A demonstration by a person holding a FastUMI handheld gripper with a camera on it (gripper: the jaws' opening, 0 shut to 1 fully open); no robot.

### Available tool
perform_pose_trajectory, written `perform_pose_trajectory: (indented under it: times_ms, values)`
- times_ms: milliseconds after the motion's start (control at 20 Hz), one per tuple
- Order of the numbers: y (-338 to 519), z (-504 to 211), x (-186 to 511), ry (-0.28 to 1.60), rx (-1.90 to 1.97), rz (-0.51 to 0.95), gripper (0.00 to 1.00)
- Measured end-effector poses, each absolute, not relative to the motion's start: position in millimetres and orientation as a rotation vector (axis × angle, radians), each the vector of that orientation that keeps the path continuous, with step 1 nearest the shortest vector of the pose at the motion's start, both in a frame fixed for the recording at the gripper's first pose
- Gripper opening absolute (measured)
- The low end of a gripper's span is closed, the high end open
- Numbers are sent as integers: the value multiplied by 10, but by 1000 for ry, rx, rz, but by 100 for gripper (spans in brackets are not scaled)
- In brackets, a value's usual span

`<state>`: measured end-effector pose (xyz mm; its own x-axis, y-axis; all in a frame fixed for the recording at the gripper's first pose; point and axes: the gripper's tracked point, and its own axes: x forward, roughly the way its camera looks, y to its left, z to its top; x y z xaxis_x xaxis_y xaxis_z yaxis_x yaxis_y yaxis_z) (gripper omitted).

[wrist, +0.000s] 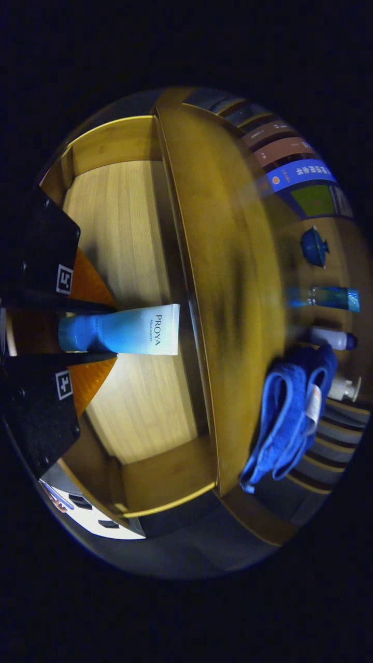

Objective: Pull open the drawer, take out the items inside it, and place them on the countertop above the cabinet.

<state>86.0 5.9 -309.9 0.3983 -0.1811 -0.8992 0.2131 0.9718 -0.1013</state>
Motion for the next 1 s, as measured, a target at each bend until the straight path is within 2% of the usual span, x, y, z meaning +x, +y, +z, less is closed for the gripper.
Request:
perform_pose_trajectory:
  times_ms: [300, 550, 1000]
  values:
    - [167, -2331, 774, 1022, 25, -273, 38]
    - [244, -1879, 1129, 936, 10, -233, 38]
    - [565, -2059, 2030, 952, -7, -69, 38]
